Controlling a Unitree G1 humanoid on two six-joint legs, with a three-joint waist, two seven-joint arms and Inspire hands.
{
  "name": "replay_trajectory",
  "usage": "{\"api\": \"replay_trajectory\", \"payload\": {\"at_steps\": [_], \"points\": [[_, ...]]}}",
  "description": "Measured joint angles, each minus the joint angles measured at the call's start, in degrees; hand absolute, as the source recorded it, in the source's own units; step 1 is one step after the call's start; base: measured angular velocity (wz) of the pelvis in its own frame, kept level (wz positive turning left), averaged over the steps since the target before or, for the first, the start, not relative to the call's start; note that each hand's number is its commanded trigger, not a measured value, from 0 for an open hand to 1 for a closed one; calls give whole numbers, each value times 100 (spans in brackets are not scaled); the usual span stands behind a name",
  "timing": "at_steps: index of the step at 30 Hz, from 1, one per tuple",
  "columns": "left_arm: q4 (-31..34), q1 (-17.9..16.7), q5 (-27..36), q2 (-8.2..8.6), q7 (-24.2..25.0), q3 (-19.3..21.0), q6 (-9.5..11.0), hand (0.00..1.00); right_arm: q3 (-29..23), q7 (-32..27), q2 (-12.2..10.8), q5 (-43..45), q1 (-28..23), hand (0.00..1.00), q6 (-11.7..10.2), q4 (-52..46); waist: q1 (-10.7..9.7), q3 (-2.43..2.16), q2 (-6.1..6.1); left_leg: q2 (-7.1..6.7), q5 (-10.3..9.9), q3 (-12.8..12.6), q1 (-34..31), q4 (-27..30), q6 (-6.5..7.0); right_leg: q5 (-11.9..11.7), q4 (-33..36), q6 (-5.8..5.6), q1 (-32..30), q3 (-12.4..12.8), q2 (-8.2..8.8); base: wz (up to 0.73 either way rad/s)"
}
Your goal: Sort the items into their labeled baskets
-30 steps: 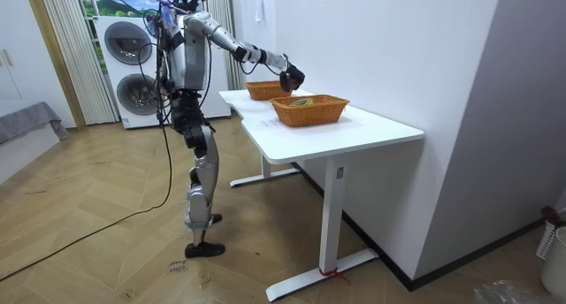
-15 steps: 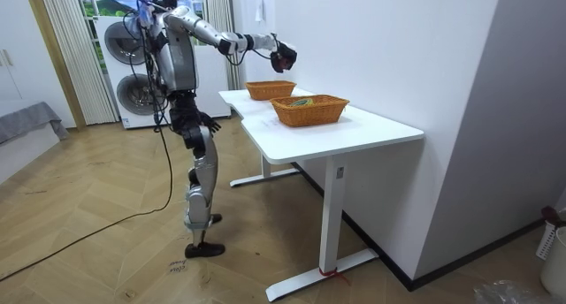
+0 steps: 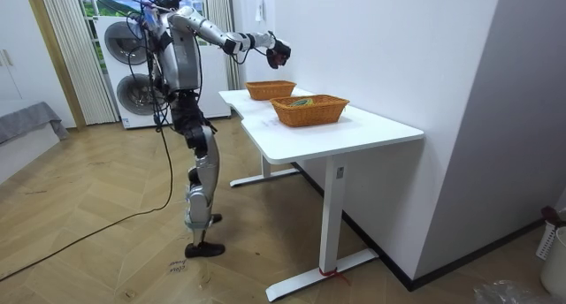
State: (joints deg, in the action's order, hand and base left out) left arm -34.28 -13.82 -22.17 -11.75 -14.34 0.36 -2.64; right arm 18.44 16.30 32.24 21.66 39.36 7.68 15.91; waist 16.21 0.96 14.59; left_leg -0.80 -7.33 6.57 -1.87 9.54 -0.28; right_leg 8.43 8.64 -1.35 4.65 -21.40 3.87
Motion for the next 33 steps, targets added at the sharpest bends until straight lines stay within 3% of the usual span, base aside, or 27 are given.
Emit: {"api": "replay_trajectory", "payload": {"at_steps": [8, 12, 16, 21, 30, 33], "points": [[12, 27, -62, 15, 150, -22, -128, 0, 58, 14, -550, 209, 35, 100, 123, 34, 170, 57, 62, -15, 0, 157, 2, -44, 1, 21, 0, -31, 46, -100, -1, 11], [16, 29, -55, 3, 133, -181, -159, 0, 323, 25, -687, 275, 222, 100, 121, 229, 186, 95, 71, -64, 1, 294, -57, -27, 2, 57, -1, -72, 50, -237, 26, 17], [20, 35, -56, -2, 87, -298, -158, 0, 361, 25, -994, 359, 229, 100, 119, 556, 374, 106, 81, -80, 0, 336, -76, -29, 3, 74, -1, -76, 42, -294, 36, 4], [55, 29, -58, -69, -40, -295, -158, 0, 729, 28, -1027, 352, 229, 100, 114, 578, 487, 115, 126, -96, 0, 439, -123, -13, 2, 88, -1, -77, 51, -403, 40, 12], [59, 17, -57, -151, -124, -302, -158, 0, 762, 69, -1031, 348, 228, 100, 113, 603, 594, 143, 133, -133, 0, 605, -140, 16, 2, 89, -3, -79, 114, -423, 39, 10], [59, 15, -57, -199, -126, -358, -158, 0, 803, 85, -1040, 337, 228, 67, 113, 652, 648, 150, 138, -138, 0, 620, -139, 21, 2, 90, -4, -80, 125, -420, 39, 3]]}}
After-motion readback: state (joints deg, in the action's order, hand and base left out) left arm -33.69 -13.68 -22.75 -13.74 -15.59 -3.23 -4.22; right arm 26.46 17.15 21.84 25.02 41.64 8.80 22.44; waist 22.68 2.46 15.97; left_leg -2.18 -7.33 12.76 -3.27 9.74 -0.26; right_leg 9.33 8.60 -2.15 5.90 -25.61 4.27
